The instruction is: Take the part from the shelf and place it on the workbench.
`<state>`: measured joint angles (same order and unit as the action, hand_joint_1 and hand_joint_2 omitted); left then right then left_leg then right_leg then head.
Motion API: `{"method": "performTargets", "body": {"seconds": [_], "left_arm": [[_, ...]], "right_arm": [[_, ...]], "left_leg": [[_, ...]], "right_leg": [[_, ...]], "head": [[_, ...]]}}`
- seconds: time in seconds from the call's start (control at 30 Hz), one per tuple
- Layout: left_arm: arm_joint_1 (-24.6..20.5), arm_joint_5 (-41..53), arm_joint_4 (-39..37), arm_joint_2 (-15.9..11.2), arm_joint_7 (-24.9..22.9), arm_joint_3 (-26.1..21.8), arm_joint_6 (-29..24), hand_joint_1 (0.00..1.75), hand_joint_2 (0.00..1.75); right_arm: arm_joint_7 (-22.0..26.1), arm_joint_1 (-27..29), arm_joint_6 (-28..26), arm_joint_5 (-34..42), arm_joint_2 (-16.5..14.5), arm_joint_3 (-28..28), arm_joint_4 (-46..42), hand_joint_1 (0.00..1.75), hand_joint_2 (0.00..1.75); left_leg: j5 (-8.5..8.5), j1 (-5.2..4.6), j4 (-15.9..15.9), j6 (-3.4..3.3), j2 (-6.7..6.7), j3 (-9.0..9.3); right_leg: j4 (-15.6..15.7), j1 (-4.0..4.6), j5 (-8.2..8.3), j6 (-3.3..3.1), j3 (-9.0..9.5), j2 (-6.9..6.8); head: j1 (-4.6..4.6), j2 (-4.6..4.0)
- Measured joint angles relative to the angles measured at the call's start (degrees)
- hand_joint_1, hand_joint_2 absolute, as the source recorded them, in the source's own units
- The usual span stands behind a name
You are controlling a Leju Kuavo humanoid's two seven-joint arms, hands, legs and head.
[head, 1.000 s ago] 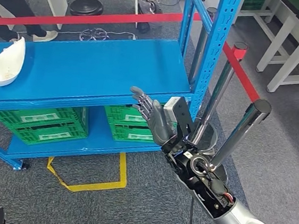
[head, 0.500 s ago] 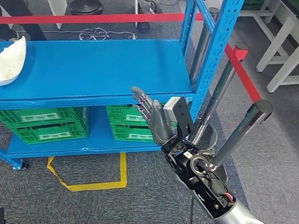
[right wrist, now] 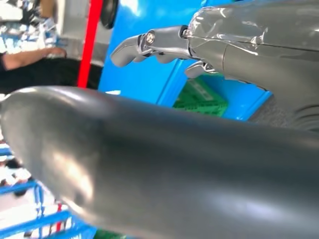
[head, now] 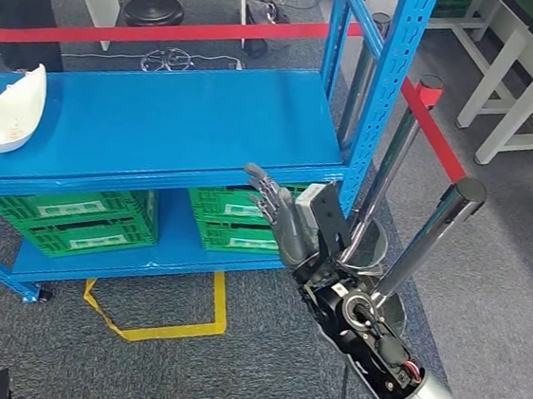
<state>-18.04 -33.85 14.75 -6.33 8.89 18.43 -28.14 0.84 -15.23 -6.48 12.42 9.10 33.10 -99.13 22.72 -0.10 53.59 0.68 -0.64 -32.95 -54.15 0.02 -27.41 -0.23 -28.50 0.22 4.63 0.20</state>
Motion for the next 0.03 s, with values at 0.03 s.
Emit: {"method": "performTargets", "body": {"seconds": [0.03], "left_arm": [[0.0, -0.1, 0.0, 0.0, 0.2, 0.0, -0.2, 0.0, 0.58]], "right_arm": [[-0.4, 0.3, -0.5, -0.3, 0.0, -0.1, -0.4, 0.0, 0.0]], "left_leg": [[0.0, 0.0, 0.0, 0.0, 0.0, 0.0]], "right_leg": [[0.0, 0.0, 0.0, 0.0, 0.0, 0.0]], "head": [[0.0, 0.0]]}}
